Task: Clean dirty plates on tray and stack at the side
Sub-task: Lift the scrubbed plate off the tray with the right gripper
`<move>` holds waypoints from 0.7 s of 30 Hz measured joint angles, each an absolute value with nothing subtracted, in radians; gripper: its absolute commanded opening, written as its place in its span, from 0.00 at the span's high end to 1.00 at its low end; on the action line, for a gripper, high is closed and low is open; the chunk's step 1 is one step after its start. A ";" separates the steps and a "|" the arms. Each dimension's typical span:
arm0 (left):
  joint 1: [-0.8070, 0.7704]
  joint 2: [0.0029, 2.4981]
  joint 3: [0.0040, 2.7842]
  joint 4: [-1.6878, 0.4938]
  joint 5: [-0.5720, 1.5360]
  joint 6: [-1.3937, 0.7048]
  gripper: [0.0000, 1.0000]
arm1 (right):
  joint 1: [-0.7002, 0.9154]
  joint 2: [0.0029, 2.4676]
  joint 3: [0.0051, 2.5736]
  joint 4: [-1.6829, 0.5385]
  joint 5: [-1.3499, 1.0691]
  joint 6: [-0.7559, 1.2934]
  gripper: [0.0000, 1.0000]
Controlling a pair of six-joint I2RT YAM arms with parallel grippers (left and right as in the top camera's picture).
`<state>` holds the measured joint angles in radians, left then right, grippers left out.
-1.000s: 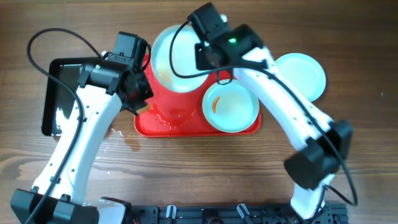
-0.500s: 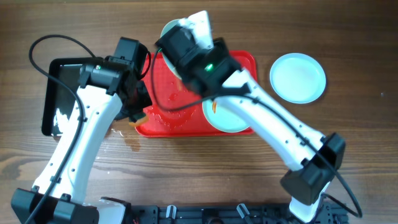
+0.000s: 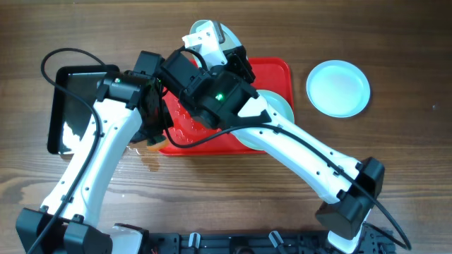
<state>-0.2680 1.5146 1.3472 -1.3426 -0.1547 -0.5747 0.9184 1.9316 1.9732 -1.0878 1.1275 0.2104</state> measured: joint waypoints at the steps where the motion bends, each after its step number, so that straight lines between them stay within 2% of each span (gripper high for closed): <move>1: -0.268 1.515 1.347 -1.343 -0.155 -0.575 0.96 | 0.918 1.932 1.973 -1.088 1.128 0.210 0.96; 10: -0.268 1.515 1.347 -1.324 -0.155 -0.575 0.96 | 0.918 1.932 1.973 -1.106 1.125 0.191 0.96; 16: -0.268 1.515 1.347 -1.324 -0.154 -0.575 0.96 | 0.906 1.932 1.959 -1.098 0.894 0.249 0.96; 21: -0.268 1.515 1.347 -1.321 -0.154 -0.575 0.96 | 0.884 1.932 1.939 -1.129 0.833 0.265 0.95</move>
